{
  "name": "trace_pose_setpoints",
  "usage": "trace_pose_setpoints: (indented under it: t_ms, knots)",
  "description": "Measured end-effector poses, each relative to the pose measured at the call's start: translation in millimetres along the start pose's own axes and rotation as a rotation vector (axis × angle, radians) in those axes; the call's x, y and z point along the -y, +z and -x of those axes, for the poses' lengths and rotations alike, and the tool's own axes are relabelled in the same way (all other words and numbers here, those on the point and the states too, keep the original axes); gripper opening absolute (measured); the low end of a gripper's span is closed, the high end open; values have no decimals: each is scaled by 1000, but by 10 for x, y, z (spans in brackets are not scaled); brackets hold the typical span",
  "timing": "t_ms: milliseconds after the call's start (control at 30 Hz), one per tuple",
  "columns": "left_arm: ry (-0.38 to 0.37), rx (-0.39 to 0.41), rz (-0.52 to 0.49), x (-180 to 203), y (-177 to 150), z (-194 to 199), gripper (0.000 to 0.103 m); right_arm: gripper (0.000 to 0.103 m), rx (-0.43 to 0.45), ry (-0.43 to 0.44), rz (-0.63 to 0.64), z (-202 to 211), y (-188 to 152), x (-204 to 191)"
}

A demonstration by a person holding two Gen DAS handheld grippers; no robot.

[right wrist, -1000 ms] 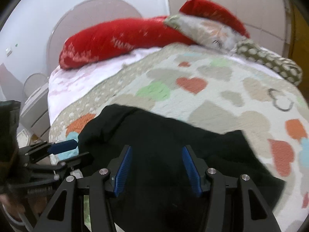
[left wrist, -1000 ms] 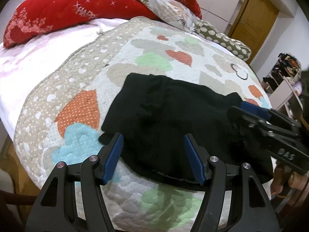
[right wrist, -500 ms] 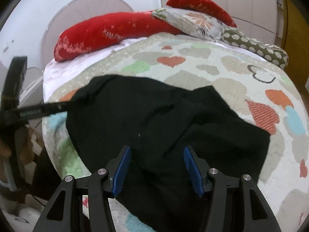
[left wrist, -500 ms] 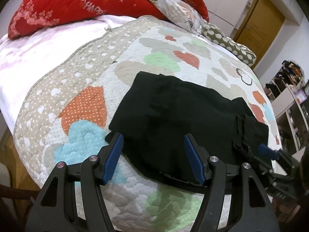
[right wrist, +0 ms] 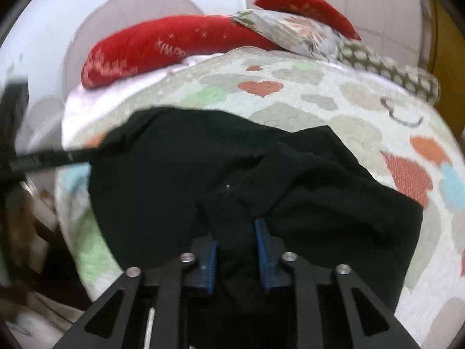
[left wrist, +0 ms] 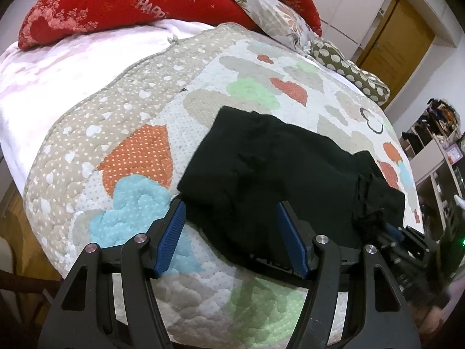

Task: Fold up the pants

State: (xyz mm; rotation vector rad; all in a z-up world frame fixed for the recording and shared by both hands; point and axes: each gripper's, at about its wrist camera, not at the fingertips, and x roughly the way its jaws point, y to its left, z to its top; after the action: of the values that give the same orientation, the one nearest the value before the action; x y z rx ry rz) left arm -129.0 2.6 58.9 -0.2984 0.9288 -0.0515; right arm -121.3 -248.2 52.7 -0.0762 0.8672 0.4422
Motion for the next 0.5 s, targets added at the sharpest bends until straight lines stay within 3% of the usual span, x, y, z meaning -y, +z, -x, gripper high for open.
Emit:
trace_pose_setpoints:
  t_ms: [167,233,300,367,500]
  knots:
    - [-3,18,47,-113,-25,72,65,19,27,68,18,227,16,-94]
    - [-7,12,66,-151,-28,65,65,20,-1,28,28,69,-20,-118]
    - [-14,4,81,-190,-37,69,65,36,-59,38,25,-50,-45,-146]
    - [-12,8,94,-229,-43,82,65,46,-44,74,24,43,-18,-191]
    - [-19,14,140,-321,-50,73,65,50,56,170,10,350,157,-244]
